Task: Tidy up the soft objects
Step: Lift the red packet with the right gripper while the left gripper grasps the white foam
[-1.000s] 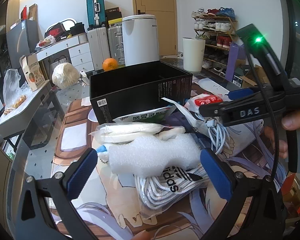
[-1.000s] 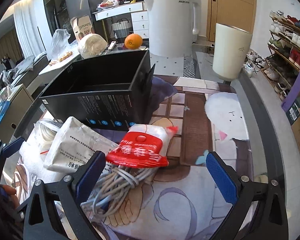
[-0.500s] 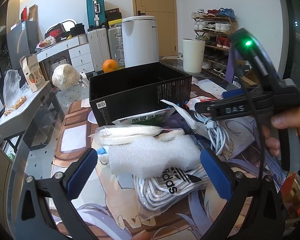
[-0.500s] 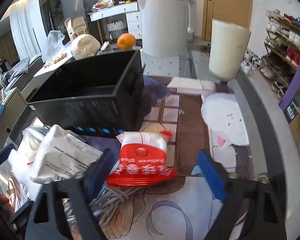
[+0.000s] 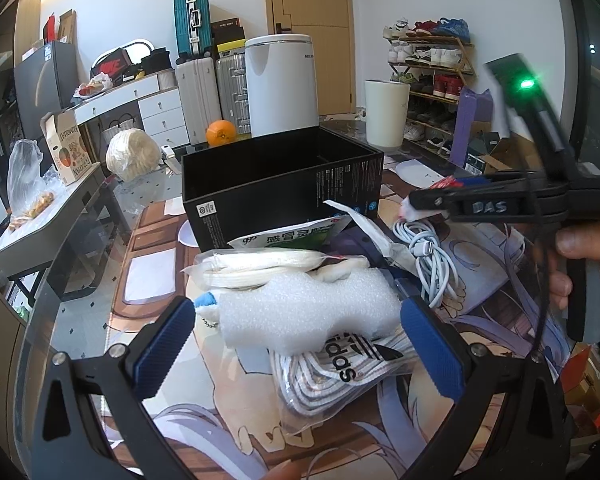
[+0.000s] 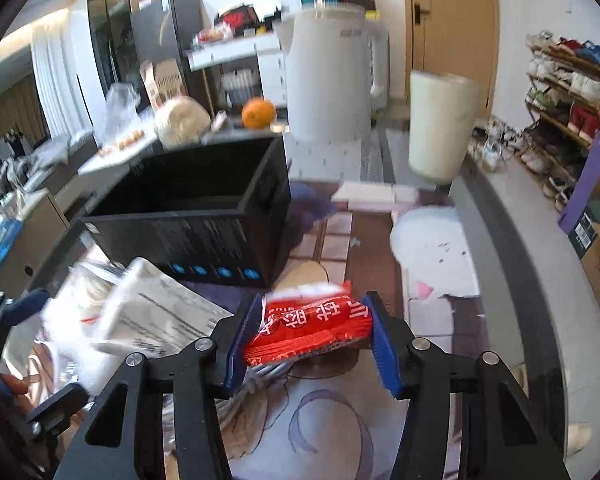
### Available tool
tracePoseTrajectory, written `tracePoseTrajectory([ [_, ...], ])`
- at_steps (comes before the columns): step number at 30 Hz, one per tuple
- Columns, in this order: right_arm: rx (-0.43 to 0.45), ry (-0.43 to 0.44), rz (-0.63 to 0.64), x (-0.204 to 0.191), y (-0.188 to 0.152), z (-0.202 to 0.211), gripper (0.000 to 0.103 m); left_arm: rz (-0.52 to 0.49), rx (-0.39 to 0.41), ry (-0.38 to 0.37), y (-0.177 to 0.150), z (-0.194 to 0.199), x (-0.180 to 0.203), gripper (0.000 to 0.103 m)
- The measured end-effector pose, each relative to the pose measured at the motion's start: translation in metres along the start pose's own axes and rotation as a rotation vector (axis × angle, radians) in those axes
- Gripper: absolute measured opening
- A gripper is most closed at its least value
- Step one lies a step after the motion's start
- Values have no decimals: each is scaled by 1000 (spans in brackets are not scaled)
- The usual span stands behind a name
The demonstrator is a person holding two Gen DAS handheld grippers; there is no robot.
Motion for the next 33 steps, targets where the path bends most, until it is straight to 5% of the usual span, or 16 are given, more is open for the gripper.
tracePoseTrajectory([
  [5,59,7,-28,1,-10,25,52,6,5,-53,1,4,2,103],
  [15,69,10,-17,1,-17,31,52,-15,-50,39,3,-14,9,103],
  [22,110,10,19,-6,-14,42,52,31,-54,21,5,-17,-2,101],
  [24,121,14,30,-10,-13,44,52,37,-49,5,4,-16,-4,92],
  [33,221,42,79,-27,-2,74,52,25,32,-18,7,3,-7,90],
])
Point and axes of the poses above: each gripper's, at about its wrist camera, not at the fingertips, and z roughly against the way its jaws point, x to its right, y to its top, the point moved 8 cm from there along -z, roughly the way its jaws point, and after that the axes turned 13 degrees about -x, right-handed, at the moved point
